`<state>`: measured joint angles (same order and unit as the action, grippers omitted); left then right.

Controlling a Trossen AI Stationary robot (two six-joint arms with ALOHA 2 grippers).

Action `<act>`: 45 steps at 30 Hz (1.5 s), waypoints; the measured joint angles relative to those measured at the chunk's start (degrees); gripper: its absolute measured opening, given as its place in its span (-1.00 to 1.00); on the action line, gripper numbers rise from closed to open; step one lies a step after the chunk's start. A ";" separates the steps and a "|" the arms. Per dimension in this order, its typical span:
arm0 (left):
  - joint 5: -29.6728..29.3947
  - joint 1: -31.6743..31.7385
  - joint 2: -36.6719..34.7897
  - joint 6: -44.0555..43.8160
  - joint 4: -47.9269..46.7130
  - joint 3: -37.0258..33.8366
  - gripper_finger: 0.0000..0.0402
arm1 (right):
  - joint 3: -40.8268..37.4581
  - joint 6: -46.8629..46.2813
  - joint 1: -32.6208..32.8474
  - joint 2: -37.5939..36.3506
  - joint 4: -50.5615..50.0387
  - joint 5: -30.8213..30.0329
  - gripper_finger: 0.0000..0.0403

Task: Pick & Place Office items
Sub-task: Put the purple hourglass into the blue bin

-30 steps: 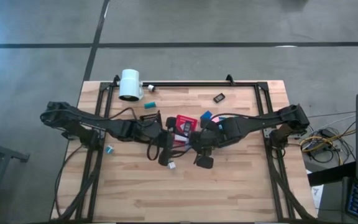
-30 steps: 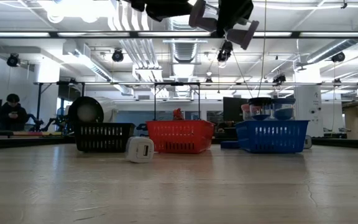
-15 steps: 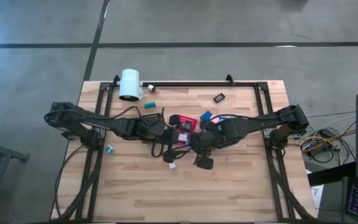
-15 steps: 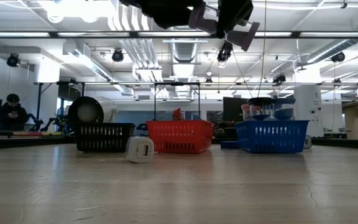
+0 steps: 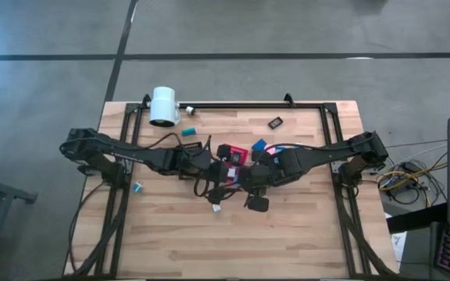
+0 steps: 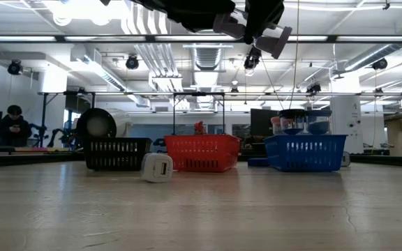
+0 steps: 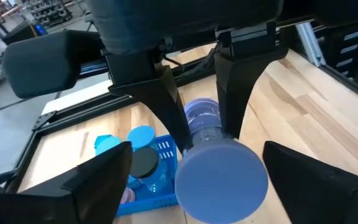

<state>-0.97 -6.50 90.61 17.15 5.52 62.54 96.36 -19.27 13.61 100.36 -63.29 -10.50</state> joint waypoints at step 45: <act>5.29 1.05 2.51 2.90 -1.82 1.69 -0.05 | 0.90 -0.49 0.15 0.04 0.04 -1.44 -0.53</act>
<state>4.33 -5.45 93.12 20.05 3.70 64.23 97.25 -19.75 13.76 100.40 -63.24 -11.94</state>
